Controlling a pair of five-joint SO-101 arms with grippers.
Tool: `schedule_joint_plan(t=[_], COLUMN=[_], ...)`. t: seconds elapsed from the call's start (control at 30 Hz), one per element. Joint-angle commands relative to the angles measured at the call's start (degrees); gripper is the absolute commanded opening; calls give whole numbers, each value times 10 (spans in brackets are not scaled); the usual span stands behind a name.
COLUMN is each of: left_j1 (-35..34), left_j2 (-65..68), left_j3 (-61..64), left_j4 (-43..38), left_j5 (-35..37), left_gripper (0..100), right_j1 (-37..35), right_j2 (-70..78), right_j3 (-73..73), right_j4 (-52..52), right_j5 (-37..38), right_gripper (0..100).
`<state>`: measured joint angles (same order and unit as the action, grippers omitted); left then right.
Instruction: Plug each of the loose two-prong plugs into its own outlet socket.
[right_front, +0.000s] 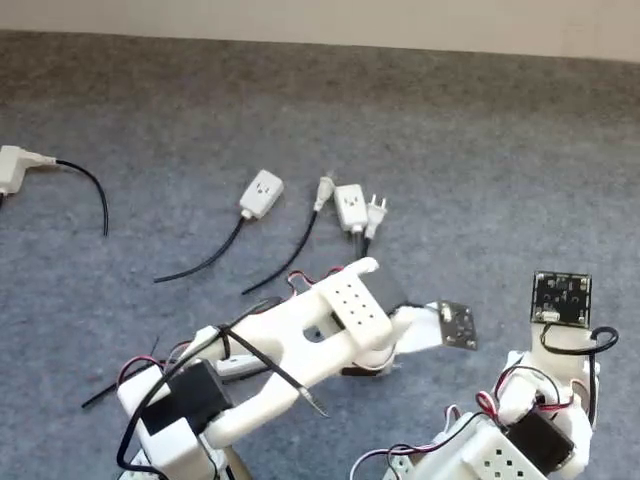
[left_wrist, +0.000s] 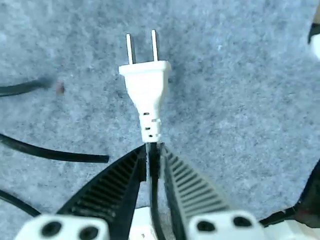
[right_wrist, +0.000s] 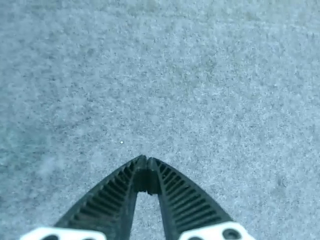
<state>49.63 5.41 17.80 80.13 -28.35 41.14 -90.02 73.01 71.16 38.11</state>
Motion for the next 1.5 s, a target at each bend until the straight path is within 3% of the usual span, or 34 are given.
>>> schedule_joint_plan(t=[0.0,0.23,0.33,0.43,0.6,0.83,0.93,1.07,1.17,1.27,1.47], left_j1=[0,-87,-190,-327,-485,-565,-616,-668,-688,-696,-699], left_j2=[-46,-157,-194,-201,-188,-193,-189,-189,-189,-189,-189], left_j3=[-1,-80,-117,-125,-21,163,202,233,253,275,320], left_j4=[-4,64,69,51,-24,-171,-244,-291,-308,-326,-389], left_j5=[4,6,29,102,222,223,222,222,212,166,164], left_gripper=[188,195,195,195,196,196,197,197,199,200,200], right_j1=[-3,-5,-40,-95,-236,-486,-548,-611,-679,-735,-788], right_j2=[0,4,5,28,204,532,598,608,613,612,613], right_j3=[-24,-24,-26,-29,-75,-273,-338,-379,-342,-300,-265], right_j4=[3,1,5,12,16,99,140,154,154,149,79], right_j5=[8,28,28,28,32,104,107,112,173,186,216], right_gripper=[7,7,7,7,6,6,6,6,9,10,10])
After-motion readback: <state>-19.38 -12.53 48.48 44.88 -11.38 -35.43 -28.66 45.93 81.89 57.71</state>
